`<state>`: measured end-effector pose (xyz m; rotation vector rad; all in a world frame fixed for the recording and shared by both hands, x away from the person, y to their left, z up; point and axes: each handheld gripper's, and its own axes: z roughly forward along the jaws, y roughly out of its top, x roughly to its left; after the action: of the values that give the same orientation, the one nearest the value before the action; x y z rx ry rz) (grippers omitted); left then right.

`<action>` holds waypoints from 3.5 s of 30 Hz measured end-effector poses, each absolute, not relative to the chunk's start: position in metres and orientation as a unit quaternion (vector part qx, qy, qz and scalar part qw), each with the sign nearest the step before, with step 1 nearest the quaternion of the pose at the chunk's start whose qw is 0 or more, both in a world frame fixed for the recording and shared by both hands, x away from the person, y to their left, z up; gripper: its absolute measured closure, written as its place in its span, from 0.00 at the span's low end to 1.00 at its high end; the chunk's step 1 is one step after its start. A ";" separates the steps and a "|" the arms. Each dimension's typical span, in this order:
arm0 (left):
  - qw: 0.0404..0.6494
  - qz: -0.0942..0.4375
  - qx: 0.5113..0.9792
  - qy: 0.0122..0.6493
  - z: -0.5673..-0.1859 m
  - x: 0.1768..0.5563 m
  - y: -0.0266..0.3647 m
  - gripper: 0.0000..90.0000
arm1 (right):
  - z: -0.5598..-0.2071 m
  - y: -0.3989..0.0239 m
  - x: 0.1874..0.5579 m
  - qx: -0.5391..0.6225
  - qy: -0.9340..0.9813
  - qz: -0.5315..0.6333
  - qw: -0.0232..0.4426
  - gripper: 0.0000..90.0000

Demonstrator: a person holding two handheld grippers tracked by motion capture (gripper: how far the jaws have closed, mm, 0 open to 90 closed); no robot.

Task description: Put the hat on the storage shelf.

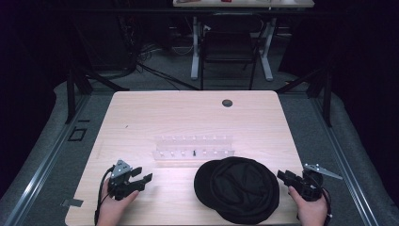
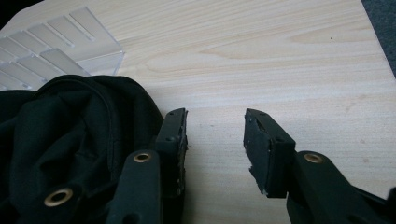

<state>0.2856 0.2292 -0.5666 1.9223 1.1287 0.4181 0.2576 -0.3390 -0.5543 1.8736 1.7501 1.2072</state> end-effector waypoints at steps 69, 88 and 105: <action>0.433 0.160 0.757 0.464 -0.565 0.286 0.233 0.49 | -0.496 -0.317 0.285 0.688 0.695 0.210 -0.012 0.77; 0.426 0.157 0.762 0.462 -0.564 0.287 0.234 0.49 | -0.515 -0.318 0.288 0.700 0.682 0.192 -0.086 0.85; 0.427 0.160 0.762 0.460 -0.565 0.287 0.233 0.49 | -0.521 -0.318 0.293 0.700 0.679 0.191 -0.116 0.95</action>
<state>0.2873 0.2329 -0.5652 1.9043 1.1499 0.3988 0.2935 -0.3182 -0.5205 2.3775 2.3058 0.6476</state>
